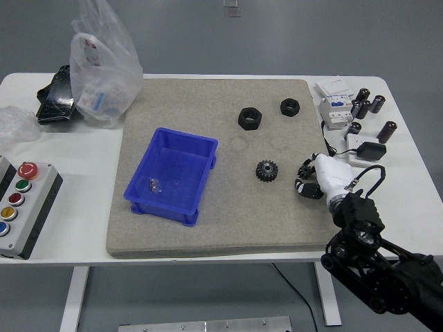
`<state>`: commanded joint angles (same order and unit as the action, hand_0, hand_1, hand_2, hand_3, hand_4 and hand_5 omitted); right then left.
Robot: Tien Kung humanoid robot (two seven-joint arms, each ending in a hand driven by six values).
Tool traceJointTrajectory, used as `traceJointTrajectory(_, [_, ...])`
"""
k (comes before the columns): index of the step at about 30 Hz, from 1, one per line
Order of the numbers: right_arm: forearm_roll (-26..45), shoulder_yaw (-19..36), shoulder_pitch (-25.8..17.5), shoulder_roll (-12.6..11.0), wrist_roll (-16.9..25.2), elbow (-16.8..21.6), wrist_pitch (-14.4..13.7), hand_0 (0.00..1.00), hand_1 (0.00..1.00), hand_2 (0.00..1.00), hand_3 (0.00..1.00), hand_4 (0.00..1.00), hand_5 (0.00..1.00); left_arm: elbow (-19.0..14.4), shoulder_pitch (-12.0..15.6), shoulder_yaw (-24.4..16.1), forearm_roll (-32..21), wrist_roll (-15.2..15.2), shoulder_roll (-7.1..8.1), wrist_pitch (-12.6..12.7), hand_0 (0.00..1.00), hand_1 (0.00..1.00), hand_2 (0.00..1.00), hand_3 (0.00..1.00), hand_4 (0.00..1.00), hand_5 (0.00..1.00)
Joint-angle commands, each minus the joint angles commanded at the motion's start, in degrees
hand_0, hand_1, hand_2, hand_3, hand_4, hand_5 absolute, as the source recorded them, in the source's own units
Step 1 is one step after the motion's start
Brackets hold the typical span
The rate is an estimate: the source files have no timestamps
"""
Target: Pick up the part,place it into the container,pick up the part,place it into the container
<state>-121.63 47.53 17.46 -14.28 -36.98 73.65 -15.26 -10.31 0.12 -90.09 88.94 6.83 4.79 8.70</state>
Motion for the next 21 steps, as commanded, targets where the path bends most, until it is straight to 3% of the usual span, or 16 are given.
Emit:
traceJointTrajectory(4, [-0.3, -0.3, -0.1, -0.1, 0.0, -0.1, -1.7, 0.207, 0.459, 0.439, 0.515, 0.439, 0.083, 0.0, 0.0, 0.0, 0.0, -0.1, 0.04, -0.1, 0.625, 0.506, 0.491, 0.613, 0.7, 0.259])
traceJointTrajectory(5, [-0.4, -0.3, -0.1, -0.1, 0.0, -0.1, -2.5, 0.193, 0.444, 0.387, 0.459, 0.431, 0.075, 0.0, 0.0, 0.0, -0.1, -0.2, 0.06, -0.1, 0.625, 0.505, 0.491, 0.613, 0.699, 0.259])
traceJointTrajectory(13, [-1.5, -1.4, 1.0, -0.9, 0.0, 1.5, -7.5, 0.183, 0.438, 0.384, 0.452, 0.4, 0.052, 0.0, -0.1, 0.1, -0.3, -0.3, 0.0, -0.2, 0.625, 0.505, 0.491, 0.613, 0.699, 0.259])
traceJointTrajectory(16, [-0.1, -2.7, 2.8, -1.7, 0.0, 4.2, -9.1, 0.183, 0.438, 0.384, 0.452, 0.4, 0.052, 0.0, 0.0, 0.0, -0.3, -0.1, -0.02, -0.1, 0.625, 0.505, 0.491, 0.613, 0.699, 0.259])
traceJointTrajectory(21, [7.3, -8.5, 9.0, -1.2, 1.0, 7.4, -14.6, 0.217, 0.45, 0.402, 0.472, 0.435, 0.041, 0.0, 0.1, -0.8, 0.5, 0.6, -0.01, 0.1, 0.625, 0.505, 0.491, 0.612, 0.698, 0.259])
